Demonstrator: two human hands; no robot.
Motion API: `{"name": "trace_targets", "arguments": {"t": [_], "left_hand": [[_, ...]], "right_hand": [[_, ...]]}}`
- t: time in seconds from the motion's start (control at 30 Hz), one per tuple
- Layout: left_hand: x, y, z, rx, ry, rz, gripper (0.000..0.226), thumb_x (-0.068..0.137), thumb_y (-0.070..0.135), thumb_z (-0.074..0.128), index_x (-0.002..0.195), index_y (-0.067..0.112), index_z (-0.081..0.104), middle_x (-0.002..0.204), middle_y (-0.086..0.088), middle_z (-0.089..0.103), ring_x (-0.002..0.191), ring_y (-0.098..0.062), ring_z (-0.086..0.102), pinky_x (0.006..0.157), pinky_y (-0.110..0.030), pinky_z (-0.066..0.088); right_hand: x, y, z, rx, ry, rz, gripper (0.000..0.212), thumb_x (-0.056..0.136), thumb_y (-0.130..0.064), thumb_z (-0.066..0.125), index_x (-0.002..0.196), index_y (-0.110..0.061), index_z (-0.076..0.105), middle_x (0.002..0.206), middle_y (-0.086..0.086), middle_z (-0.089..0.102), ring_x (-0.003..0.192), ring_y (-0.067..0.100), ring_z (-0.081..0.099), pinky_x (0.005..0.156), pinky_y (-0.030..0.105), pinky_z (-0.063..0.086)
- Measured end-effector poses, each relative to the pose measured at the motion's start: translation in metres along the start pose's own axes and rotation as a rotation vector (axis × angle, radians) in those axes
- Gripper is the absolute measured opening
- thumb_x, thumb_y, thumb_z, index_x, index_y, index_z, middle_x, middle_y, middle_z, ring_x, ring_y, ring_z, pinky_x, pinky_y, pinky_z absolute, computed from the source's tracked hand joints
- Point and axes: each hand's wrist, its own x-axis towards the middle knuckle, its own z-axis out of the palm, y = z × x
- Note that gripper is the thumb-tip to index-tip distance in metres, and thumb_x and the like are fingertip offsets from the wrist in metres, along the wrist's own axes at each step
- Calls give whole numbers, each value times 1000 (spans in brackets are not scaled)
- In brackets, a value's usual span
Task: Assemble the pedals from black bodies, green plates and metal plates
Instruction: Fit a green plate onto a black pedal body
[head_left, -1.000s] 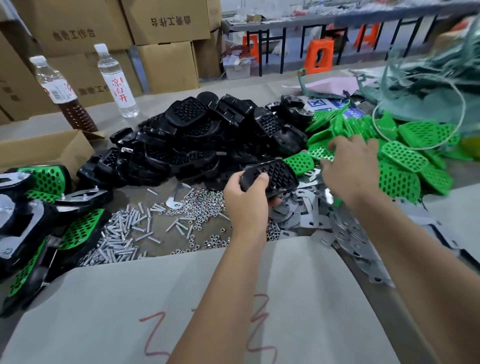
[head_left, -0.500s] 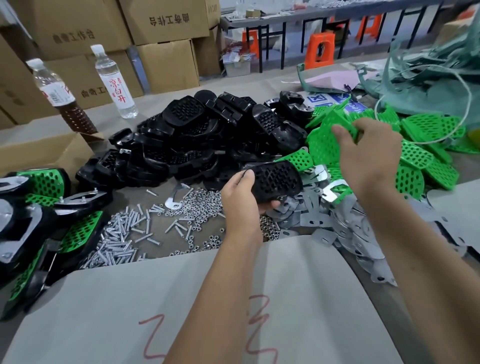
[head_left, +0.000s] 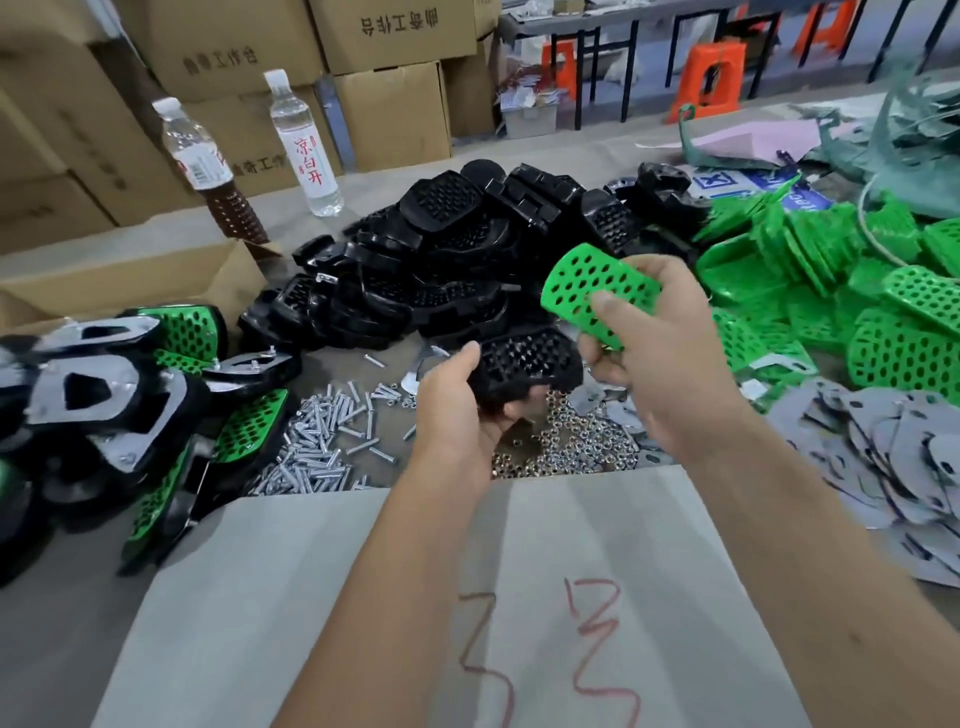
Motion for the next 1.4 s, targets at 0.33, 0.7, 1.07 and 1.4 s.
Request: {"name": "trace_targets", "arguments": {"t": [0.33,0.7,1.07,1.4], "left_hand": [[2,1,-15,324,41,204,25,108,19,49,101,18,74,98,-12,79,74,-19,72,47,-27,51],[4,0,-16,301,88,258,38,109,18,50,81,27,74,74,7,75,66,-10,71,47,-27,54],[5,-8,-16,371,66,317,39,108,20,48,82,25,76,85,-2,76,87,-27,74,73,-53,66],[3,-9,-16,497,40,371,31,84,2,81,110,17,73,100,-3,78,97,-22,76,88,-52,63]], "right_hand": [[-9,36,-2,-224,-204,-53,29,99,-7,68,115,-32,61,86,14,76,52,15,54,51,28,47],[-10,39,0,-320,-230,-108,31,98,-6,69,122,-23,60,83,8,77,49,16,54,46,26,44],[-9,51,5,-374,-97,-68,24,92,-15,76,105,-22,57,88,-1,74,44,19,57,44,27,44],[-9,51,5,-298,-16,-53,29,90,-10,80,101,-20,56,71,-13,64,43,18,58,39,28,47]]}}
